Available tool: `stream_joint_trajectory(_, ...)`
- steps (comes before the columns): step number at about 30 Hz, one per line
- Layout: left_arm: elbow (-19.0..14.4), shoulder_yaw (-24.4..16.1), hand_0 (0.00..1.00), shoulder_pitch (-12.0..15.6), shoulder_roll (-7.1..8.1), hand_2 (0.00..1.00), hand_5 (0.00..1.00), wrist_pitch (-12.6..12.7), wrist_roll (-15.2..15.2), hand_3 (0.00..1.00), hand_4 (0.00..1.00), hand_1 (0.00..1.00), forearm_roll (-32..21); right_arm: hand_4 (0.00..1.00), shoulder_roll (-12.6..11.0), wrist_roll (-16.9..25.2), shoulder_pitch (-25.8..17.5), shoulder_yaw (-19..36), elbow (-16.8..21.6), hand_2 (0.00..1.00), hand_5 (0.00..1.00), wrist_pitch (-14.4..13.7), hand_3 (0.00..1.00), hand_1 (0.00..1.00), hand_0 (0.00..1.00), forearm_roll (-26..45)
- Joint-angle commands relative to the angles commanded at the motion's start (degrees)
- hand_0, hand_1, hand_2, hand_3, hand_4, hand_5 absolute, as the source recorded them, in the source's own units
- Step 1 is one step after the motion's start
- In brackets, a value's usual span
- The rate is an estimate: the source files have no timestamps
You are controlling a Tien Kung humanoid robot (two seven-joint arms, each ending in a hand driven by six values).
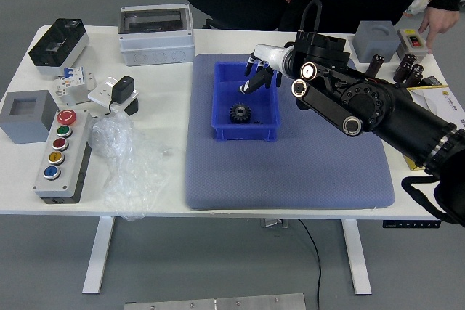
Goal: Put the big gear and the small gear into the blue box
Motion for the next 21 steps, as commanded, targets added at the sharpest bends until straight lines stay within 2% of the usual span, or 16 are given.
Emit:
stream_joint_trajectory(5,0.0,0.0,0.891,0.2,0.07,0.873,0.354,0.0,0.0,0.860,0.664,0.878,0.0,0.855,-0.6,-0.2,0.0,0.1,0.5,0.647,0.401,0.3,0.795,0.481,0.391,-0.2)
stream_joint_trajectory(9,0.0,-0.3,0.891,0.4,0.26,0.873,0.354,0.0,0.0,0.860,0.664,0.878,0.1,0.860,-2.0,-0.8,-0.1,0.5,1.9,0.650,0.404,0.8,0.778,0.483,0.403,-1.0)
stream_joint_trajectory(21,0.0,-2.4,0.891,1.1,0.90,0.872,0.354,0.0,0.0,0.860,0.664,0.878,1.0,0.875,-8.6,-4.6,-3.1,5.1,11.0,0.622,0.437,4.6,0.751,0.479,0.401,-8.2)
